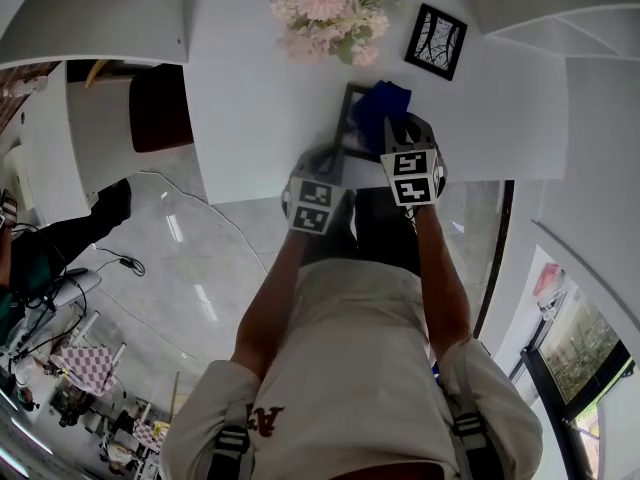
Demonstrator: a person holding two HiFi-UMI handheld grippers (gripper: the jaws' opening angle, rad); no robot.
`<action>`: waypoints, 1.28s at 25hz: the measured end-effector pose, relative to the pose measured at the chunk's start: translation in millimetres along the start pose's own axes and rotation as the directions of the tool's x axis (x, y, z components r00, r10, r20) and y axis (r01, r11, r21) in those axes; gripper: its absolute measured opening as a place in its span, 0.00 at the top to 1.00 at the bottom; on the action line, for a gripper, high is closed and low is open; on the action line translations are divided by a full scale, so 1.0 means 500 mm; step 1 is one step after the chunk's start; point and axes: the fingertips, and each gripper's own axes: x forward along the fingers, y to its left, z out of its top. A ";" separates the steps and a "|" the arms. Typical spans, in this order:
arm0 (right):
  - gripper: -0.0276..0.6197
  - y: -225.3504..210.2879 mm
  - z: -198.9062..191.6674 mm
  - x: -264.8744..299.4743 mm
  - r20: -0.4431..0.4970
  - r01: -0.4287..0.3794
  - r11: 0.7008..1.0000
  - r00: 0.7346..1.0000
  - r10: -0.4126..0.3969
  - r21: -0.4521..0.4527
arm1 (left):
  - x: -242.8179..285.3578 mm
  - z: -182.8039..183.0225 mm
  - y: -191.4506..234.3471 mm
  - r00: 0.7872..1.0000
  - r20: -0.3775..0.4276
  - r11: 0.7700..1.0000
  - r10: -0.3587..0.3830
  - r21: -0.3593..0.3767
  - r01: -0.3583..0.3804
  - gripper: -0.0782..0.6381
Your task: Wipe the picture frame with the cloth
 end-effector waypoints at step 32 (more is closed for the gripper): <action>0.91 -0.102 -0.003 -0.170 0.067 0.154 0.986 0.985 -0.158 0.071 | 0.006 -0.004 0.004 1.000 0.012 1.000 -0.008 0.013 0.008 0.89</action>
